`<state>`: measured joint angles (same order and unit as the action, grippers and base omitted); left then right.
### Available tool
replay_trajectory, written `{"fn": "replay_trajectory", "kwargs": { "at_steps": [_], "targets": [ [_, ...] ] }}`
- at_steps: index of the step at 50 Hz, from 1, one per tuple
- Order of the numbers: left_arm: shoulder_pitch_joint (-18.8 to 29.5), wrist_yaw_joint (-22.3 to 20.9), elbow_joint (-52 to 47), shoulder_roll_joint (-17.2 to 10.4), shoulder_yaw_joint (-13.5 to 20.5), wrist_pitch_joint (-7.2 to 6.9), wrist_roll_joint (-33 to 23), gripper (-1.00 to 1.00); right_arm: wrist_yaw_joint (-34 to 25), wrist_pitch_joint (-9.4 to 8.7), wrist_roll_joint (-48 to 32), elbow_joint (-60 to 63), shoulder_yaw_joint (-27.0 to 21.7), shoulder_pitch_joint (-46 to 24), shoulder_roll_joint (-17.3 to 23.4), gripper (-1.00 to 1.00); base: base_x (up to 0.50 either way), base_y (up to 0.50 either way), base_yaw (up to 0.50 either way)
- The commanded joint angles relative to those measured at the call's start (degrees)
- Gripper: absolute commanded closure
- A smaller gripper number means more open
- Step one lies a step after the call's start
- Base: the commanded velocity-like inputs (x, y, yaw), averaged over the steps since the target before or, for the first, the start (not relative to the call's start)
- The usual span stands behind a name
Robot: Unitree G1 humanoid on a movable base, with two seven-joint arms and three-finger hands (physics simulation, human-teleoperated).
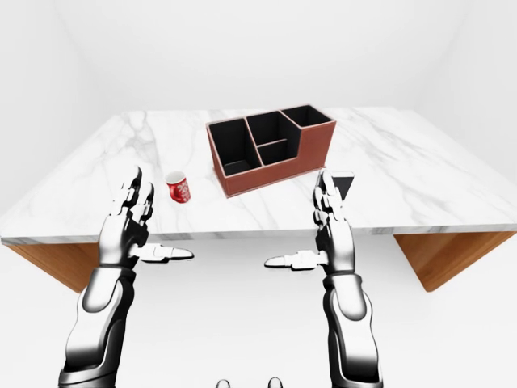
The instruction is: Pick up the book and place it in the back compartment of the caddy.
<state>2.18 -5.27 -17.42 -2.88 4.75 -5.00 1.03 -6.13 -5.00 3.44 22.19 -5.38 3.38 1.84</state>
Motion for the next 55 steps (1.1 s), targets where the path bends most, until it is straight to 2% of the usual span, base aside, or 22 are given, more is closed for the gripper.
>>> {"fn": "replay_trajectory", "kwargs": {
  "at_steps": [1, 12, 22, 30, 55],
  "targets": [
    [1.4, -0.9, -2.5, -0.9, 2.2, 0.0, 1.1, -1.0, -1.4, 0.0, 0.7, 1.5, 0.0, 0.7, -0.2, -1.0, 0.5, 0.0, 0.0],
    [1.0, -1.1, -3.5, -1.5, 2.6, 0.0, 0.9, -1.0, -1.8, 0.0, 0.4, 1.4, -0.4, 0.5, 0.0, -1.0, 0.5, 0.0, 0.0],
    [-0.1, -1.9, -1.3, -1.6, 4.6, 0.0, 0.8, -1.0, -1.8, 0.0, -1.1, 1.6, 1.3, 1.7, -0.4, -1.0, 0.5, 0.0, 0.0],
    [-0.4, -2.6, -2.5, -1.7, 4.5, 0.0, 1.0, -1.0, -2.0, 0.0, -0.2, 2.7, 0.0, 1.2, -0.2, -1.0, 0.5, 0.0, 0.0],
    [-1.0, -2.9, -3.3, -1.5, 4.7, 0.0, 1.2, -1.0, -1.5, 0.0, -1.6, 1.8, 0.9, 1.4, -0.3, -1.0, 0.5, 0.0, 0.0]
  ]
}}
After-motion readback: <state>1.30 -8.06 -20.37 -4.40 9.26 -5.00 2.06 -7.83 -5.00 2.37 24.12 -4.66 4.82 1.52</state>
